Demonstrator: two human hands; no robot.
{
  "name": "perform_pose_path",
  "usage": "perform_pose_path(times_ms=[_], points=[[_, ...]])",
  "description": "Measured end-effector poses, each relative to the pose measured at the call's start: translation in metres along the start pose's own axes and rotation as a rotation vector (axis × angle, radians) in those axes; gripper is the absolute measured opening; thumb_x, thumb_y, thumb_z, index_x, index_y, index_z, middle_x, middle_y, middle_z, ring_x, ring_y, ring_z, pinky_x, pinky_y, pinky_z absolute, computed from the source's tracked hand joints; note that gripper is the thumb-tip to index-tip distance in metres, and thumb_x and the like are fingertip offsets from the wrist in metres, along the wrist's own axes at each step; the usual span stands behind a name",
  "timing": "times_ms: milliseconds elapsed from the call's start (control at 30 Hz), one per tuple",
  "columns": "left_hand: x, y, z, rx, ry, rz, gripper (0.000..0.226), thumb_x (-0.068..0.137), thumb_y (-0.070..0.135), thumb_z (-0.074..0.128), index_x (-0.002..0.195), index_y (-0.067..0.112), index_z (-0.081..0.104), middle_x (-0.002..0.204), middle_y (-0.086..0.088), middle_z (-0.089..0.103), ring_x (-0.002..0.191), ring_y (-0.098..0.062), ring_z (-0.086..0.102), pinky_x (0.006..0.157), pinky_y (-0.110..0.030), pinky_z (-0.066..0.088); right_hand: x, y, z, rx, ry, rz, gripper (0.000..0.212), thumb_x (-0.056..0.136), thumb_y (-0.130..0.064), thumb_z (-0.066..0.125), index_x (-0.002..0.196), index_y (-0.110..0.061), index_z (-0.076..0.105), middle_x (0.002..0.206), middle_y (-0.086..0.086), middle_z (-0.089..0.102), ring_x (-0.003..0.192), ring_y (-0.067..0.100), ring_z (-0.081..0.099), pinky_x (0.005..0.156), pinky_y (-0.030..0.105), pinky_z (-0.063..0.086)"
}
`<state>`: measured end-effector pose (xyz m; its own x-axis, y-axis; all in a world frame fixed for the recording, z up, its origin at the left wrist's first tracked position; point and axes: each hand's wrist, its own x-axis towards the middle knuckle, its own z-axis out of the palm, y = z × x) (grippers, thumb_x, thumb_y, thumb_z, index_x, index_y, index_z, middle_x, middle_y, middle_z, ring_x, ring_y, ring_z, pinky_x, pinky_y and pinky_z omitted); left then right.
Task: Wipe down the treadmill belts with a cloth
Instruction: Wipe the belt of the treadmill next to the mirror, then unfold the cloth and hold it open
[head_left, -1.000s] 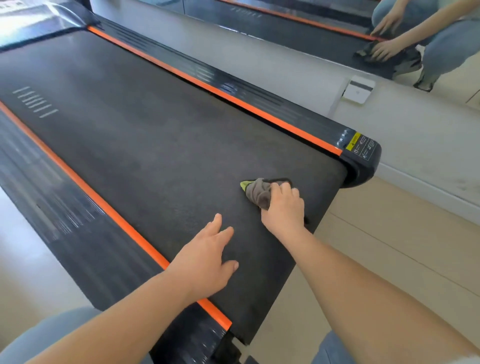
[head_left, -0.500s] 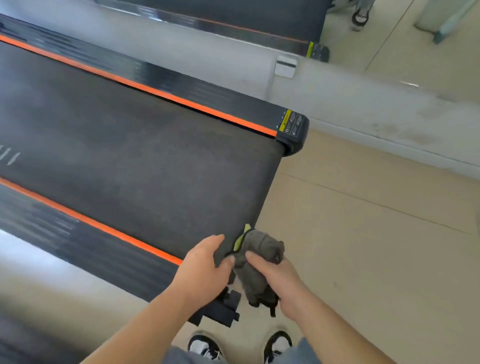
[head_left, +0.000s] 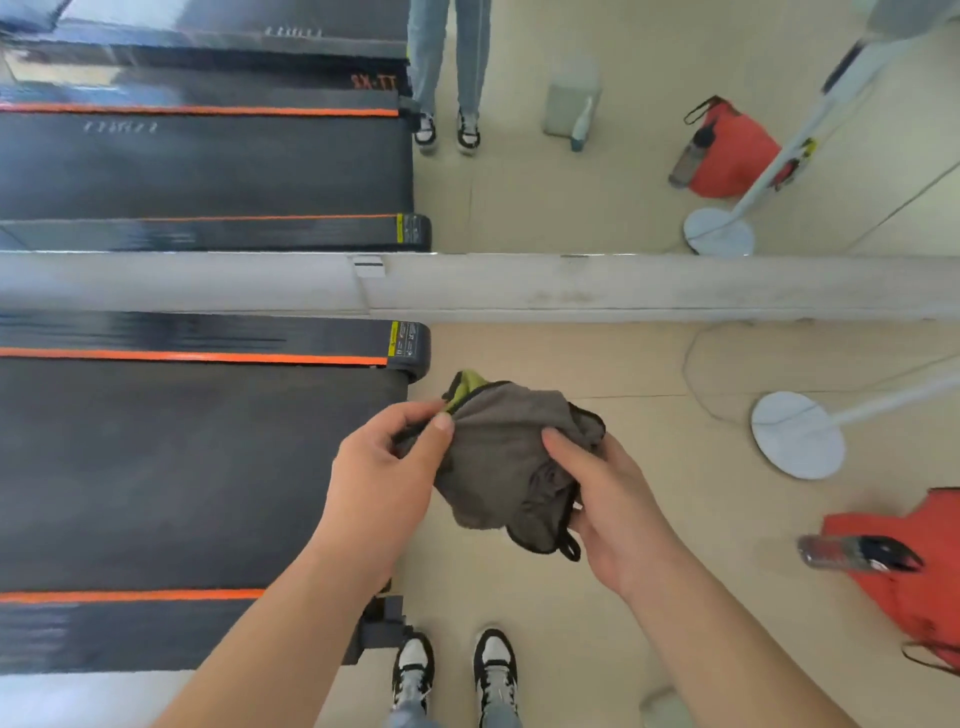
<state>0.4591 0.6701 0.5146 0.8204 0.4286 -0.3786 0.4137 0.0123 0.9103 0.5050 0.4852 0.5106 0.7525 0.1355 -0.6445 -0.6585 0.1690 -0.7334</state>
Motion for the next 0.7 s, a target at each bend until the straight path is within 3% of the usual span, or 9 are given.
perform_pose_path(times_ms=[100, 200, 267, 367, 467, 500, 567, 633, 700], points=[[-0.013, 0.03, 0.011, 0.19, -0.018, 0.225, 0.016, 0.096, 0.025, 0.071, 0.105, 0.038, 0.077, 0.1, 0.022, 0.073, 0.099, 0.004, 0.066, 0.086, -0.016, 0.05, -0.03, -0.006, -0.019, 0.021, 0.051, -0.011, 0.03, 0.094, -0.018, 0.072, 0.124, -0.016, 0.068, 0.113, 0.005, 0.077, 0.101, 0.024, 0.075, 0.083, 0.045, 0.062], [-0.024, 0.061, 0.026, 0.211, -0.122, 0.363, 0.015, 0.098, 0.026, 0.069, 0.106, 0.036, 0.077, 0.101, 0.025, 0.072, 0.102, 0.008, 0.064, 0.083, -0.006, 0.046, -0.063, -0.005, -0.039, 0.006, 0.067, -0.002, 0.037, 0.09, -0.025, 0.076, 0.126, -0.016, 0.068, 0.112, 0.006, 0.077, 0.104, 0.032, 0.074, 0.086, 0.046, 0.061], [-0.034, 0.08, 0.039, 0.178, -0.227, 0.372, 0.014, 0.099, 0.027, 0.067, 0.102, 0.035, 0.078, 0.097, 0.025, 0.074, 0.098, 0.008, 0.066, 0.081, -0.009, 0.049, -0.087, -0.001, -0.054, -0.017, 0.111, -0.012, 0.037, 0.088, -0.024, 0.079, 0.123, -0.017, 0.069, 0.11, 0.003, 0.078, 0.098, 0.021, 0.076, 0.073, 0.031, 0.061], [-0.059, 0.099, 0.064, 0.189, -0.441, 0.392, 0.012, 0.099, 0.028, 0.067, 0.098, 0.033, 0.078, 0.095, 0.023, 0.074, 0.094, 0.004, 0.067, 0.082, -0.02, 0.054, -0.123, 0.009, -0.082, -0.183, 0.355, -0.065, 0.048, 0.075, -0.023, 0.092, 0.115, -0.017, 0.066, 0.113, 0.0, 0.071, 0.086, -0.007, 0.069, 0.061, 0.009, 0.049], [-0.096, 0.109, 0.096, 0.339, -0.75, 0.415, 0.011, 0.096, 0.025, 0.072, 0.098, 0.034, 0.076, 0.096, 0.02, 0.075, 0.092, 0.0, 0.069, 0.085, -0.026, 0.056, -0.164, 0.007, -0.107, -0.354, 0.348, -0.26, 0.085, 0.067, -0.024, 0.097, 0.136, -0.043, 0.05, 0.146, -0.023, 0.044, 0.129, -0.017, 0.041, 0.084, 0.003, 0.039], [-0.112, 0.111, 0.108, 0.397, -0.868, 0.423, 0.013, 0.095, 0.023, 0.073, 0.1, 0.035, 0.075, 0.097, 0.018, 0.075, 0.093, -0.003, 0.07, 0.088, -0.03, 0.057, -0.177, 0.003, -0.115, -0.389, 0.278, -0.326, 0.098, 0.067, -0.022, 0.096, 0.144, -0.05, 0.041, 0.15, -0.03, 0.039, 0.135, -0.016, 0.035, 0.091, 0.005, 0.04], [-0.149, 0.113, 0.135, 0.437, -1.073, 0.379, 0.021, 0.094, 0.016, 0.073, 0.109, 0.032, 0.072, 0.1, 0.01, 0.078, 0.096, -0.012, 0.074, 0.094, -0.038, 0.058, -0.204, -0.008, -0.138, -0.389, 0.164, -0.414, 0.103, 0.067, -0.011, 0.093, 0.148, -0.045, 0.039, 0.147, -0.025, 0.051, 0.137, -0.005, 0.046, 0.098, 0.019, 0.05], [-0.182, 0.115, 0.16, 0.356, -1.198, 0.263, 0.026, 0.095, 0.008, 0.071, 0.117, 0.023, 0.07, 0.103, -0.001, 0.079, 0.099, -0.023, 0.075, 0.095, -0.043, 0.059, -0.231, -0.016, -0.165, -0.316, 0.154, -0.434, 0.09, 0.065, -0.001, 0.089, 0.14, -0.031, 0.051, 0.133, -0.005, 0.067, 0.126, 0.018, 0.063, 0.099, 0.045, 0.056], [-0.202, 0.114, 0.183, 0.267, -1.249, 0.174, 0.034, 0.093, 0.008, 0.075, 0.123, 0.022, 0.068, 0.113, -0.005, 0.076, 0.106, -0.028, 0.073, 0.095, -0.046, 0.059, -0.258, -0.015, -0.2, -0.231, 0.23, -0.391, 0.074, 0.067, -0.002, 0.091, 0.132, -0.021, 0.062, 0.119, 0.006, 0.074, 0.113, 0.027, 0.071, 0.097, 0.053, 0.057]])
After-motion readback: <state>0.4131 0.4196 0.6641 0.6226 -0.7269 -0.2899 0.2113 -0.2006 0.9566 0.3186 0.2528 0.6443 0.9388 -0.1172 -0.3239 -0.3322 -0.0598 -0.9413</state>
